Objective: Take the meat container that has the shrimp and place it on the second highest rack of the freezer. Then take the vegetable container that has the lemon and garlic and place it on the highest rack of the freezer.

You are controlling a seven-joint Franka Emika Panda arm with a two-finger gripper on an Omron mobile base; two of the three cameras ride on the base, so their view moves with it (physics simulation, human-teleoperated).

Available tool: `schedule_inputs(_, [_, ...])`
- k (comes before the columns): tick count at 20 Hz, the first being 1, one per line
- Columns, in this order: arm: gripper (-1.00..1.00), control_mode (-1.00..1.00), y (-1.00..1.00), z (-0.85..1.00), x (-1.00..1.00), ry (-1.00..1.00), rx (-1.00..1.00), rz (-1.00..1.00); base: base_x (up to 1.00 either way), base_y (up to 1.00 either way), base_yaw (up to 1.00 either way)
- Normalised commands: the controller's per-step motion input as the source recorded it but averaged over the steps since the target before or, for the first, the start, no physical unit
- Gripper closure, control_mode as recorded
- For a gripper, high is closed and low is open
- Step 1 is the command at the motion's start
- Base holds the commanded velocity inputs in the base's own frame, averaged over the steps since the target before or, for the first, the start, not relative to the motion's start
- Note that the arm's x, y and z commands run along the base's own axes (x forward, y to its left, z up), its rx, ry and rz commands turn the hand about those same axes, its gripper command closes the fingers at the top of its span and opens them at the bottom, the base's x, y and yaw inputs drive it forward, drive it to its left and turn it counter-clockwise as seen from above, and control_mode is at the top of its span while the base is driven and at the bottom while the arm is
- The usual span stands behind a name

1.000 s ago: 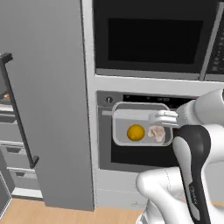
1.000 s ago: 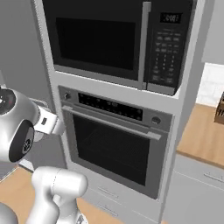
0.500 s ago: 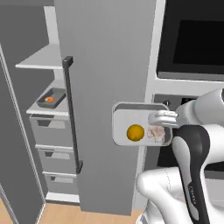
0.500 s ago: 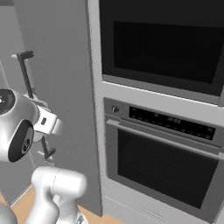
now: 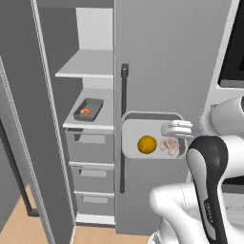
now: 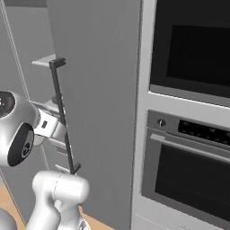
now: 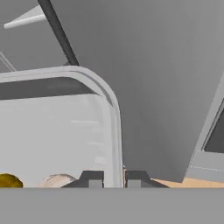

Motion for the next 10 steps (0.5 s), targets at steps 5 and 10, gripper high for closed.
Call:
schedule_inputs(5, [1.0, 1.0, 0.0, 0.0, 0.0, 0.0, 0.0, 0.0, 0.23, 0.53, -0.16])
schedule_inputs(10, [1.0, 1.0, 0.0, 0.0, 0.0, 0.0, 0.0, 0.0, 0.24, 0.5, -0.22])
